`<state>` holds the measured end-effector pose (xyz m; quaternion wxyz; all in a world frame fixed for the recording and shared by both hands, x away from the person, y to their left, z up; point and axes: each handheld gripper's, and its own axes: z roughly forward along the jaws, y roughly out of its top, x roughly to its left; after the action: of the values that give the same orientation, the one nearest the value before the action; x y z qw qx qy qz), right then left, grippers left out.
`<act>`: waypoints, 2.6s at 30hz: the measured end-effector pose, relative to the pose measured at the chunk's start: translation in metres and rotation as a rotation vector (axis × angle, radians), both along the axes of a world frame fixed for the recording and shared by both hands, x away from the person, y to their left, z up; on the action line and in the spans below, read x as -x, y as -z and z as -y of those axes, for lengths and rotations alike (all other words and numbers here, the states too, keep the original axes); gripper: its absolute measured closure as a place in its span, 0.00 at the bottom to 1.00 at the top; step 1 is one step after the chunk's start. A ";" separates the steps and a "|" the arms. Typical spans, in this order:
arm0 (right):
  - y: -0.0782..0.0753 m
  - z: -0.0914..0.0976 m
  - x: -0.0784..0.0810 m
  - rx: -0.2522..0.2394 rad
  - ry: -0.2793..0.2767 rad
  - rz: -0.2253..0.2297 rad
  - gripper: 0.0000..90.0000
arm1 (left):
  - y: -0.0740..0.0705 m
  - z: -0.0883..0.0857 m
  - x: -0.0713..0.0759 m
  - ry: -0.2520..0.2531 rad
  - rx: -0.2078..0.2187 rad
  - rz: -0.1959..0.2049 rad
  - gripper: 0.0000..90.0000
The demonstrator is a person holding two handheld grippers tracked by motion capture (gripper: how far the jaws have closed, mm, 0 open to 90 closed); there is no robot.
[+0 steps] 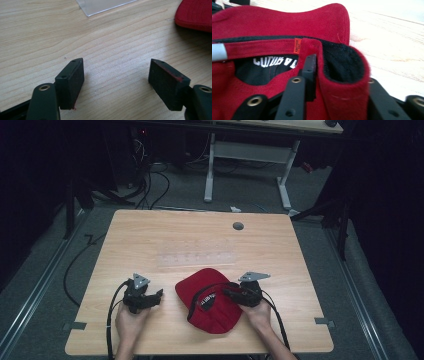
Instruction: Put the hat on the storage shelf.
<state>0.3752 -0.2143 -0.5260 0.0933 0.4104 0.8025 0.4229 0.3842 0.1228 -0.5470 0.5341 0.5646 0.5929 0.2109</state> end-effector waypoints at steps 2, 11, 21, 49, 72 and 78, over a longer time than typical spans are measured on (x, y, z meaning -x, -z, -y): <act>-0.001 0.000 0.000 -0.004 -0.003 -0.001 0.83 | 0.000 0.000 0.000 0.000 0.000 0.000 0.32; -0.008 0.005 0.003 -0.035 -0.015 -0.001 0.91 | 0.000 0.000 0.000 0.000 0.000 0.000 0.32; -0.017 0.011 0.007 -0.049 -0.012 0.006 0.92 | 0.000 0.000 0.000 0.002 0.003 -0.001 0.32; -0.049 0.043 0.013 -0.137 0.041 0.001 0.92 | -0.001 0.000 0.005 0.063 0.007 -0.007 0.28; -0.068 0.045 0.007 -0.192 0.040 -0.029 0.93 | -0.043 0.054 0.061 0.347 -0.016 0.140 0.26; -0.076 0.042 0.003 -0.210 0.030 -0.045 0.93 | -0.049 0.067 0.065 0.384 -0.048 0.171 0.25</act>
<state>0.3722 -0.2567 -0.4505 0.0380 0.4392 0.7496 0.4937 0.3196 0.0555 -0.4977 0.5992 0.6599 0.4218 0.1665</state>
